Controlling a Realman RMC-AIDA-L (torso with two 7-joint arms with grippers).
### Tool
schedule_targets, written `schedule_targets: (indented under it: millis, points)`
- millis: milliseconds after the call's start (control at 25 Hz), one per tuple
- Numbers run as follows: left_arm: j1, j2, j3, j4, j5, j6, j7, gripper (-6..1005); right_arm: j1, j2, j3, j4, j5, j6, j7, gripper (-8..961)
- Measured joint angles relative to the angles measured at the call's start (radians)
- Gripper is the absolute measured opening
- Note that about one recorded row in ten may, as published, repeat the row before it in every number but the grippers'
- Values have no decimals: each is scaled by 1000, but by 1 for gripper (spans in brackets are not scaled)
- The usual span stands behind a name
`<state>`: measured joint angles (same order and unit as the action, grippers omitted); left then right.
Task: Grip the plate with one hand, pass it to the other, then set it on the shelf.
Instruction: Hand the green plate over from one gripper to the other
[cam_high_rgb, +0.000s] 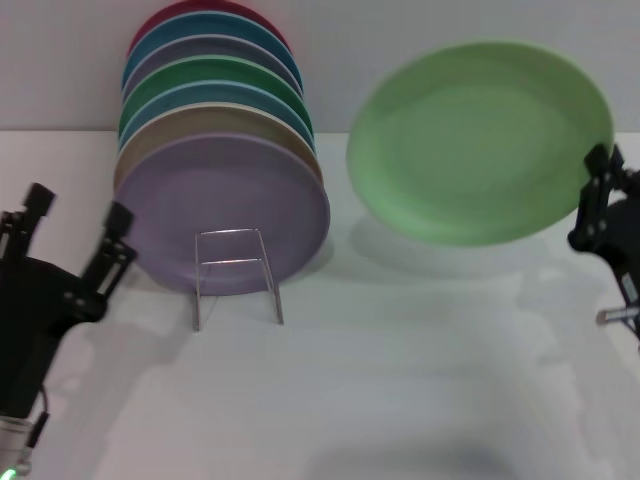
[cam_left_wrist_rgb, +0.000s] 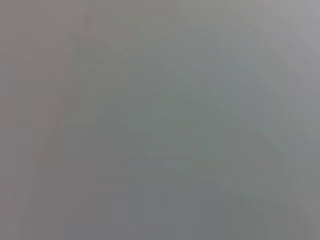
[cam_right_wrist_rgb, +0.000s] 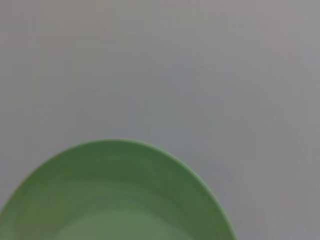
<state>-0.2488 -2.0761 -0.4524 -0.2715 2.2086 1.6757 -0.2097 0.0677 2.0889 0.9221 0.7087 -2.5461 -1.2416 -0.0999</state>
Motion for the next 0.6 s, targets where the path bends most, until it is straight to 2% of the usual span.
schedule_targets:
  millis: [240, 600]
  points:
    - [-19, -1, 98, -51, 0, -53, 116, 815, -36, 0, -106, -6, 17, -67, -6, 19]
    - [-37, -2, 124, -70, 0, -114, 132, 811, -37, 0, -259, -7, 129, -120, -142, 24]
